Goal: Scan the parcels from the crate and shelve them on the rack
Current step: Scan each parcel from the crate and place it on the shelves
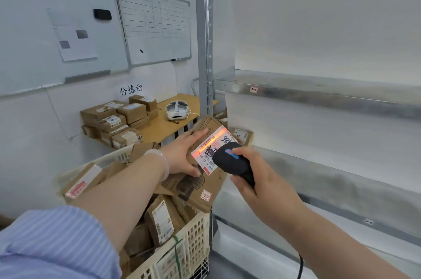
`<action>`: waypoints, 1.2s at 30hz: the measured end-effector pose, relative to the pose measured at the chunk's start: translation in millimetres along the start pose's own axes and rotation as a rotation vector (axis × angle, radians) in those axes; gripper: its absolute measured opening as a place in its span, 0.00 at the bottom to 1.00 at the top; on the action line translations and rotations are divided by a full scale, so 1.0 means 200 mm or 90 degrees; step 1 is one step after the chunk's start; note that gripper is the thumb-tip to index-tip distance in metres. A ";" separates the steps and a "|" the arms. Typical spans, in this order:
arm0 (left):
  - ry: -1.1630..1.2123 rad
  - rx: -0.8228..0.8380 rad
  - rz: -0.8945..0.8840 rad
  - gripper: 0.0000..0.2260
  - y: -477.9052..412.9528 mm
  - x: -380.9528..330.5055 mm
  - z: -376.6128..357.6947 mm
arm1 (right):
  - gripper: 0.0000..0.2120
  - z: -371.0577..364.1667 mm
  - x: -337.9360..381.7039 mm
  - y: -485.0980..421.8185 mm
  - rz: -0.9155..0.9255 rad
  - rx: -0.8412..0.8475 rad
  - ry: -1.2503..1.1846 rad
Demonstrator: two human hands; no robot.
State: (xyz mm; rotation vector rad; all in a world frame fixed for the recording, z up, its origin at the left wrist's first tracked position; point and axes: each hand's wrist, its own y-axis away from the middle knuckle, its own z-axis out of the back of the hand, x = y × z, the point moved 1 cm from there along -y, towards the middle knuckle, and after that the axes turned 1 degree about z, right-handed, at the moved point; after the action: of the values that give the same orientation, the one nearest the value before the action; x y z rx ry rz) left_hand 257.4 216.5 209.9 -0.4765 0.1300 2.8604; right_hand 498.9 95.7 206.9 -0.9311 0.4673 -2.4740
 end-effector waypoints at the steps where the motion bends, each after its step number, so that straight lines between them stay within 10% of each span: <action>1: 0.002 0.004 -0.005 0.55 -0.01 -0.01 0.00 | 0.23 0.01 0.00 0.00 -0.003 -0.002 0.004; 17: 0.074 0.052 -0.035 0.56 -0.22 -0.15 -0.19 | 0.24 0.09 -0.20 0.05 -0.071 -0.043 -0.018; 36: 0.398 0.255 -0.013 0.56 -0.94 -0.37 -0.71 | 0.20 -0.15 -0.96 -0.11 -0.439 -0.164 -0.004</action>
State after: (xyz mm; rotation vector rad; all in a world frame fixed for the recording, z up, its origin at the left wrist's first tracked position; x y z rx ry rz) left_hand 416.9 364.8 91.0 -1.2364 0.7743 2.4620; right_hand 601.1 219.7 94.3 -1.3883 0.5385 -3.0656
